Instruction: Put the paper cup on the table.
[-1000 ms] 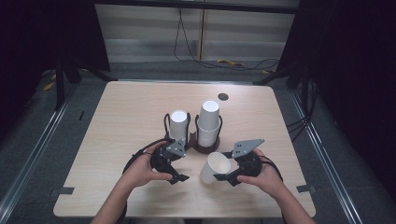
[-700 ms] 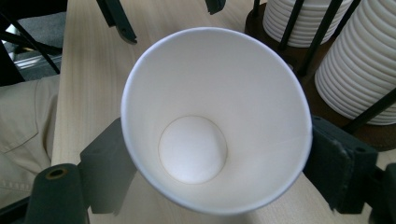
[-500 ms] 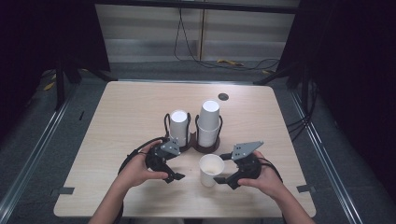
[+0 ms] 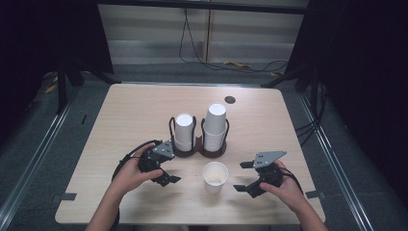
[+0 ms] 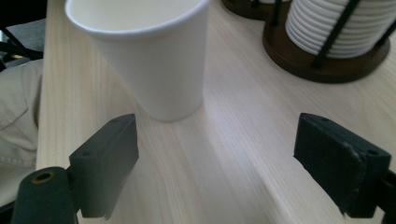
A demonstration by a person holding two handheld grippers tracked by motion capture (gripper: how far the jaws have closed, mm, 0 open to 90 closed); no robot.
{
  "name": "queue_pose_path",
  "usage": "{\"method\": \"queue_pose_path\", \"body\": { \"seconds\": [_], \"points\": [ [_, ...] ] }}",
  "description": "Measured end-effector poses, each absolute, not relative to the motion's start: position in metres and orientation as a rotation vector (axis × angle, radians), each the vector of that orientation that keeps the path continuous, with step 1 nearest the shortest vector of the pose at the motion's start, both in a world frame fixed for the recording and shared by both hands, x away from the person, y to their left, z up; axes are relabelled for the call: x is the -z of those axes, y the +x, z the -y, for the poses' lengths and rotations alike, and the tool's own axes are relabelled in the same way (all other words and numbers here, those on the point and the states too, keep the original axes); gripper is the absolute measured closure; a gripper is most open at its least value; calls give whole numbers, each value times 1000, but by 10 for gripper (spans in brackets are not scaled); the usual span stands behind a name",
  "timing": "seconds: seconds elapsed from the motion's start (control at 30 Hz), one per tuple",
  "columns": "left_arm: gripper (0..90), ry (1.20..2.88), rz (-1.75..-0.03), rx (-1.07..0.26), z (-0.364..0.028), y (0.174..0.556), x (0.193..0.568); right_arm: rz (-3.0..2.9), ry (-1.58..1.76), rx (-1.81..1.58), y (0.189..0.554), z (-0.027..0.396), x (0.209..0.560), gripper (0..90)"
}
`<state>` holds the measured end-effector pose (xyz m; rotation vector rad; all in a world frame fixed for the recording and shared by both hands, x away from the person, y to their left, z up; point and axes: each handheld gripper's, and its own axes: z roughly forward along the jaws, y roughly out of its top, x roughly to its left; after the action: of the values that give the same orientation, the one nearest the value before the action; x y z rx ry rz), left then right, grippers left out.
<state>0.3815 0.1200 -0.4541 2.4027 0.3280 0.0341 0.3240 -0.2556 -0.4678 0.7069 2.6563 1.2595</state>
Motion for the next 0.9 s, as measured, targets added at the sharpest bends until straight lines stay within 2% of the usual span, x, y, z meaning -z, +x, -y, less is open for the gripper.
{"method": "queue_pose_path", "body": {
  "seconds": [0.53,0.9],
  "points": [
    [162,2374,-381,-33,-153,389,465,-2569,842,-1207,318,294,479,136],
    [163,2386,-409,-87,-172,394,479,-2538,905,-1167,314,313,487,137]
  ]
}}
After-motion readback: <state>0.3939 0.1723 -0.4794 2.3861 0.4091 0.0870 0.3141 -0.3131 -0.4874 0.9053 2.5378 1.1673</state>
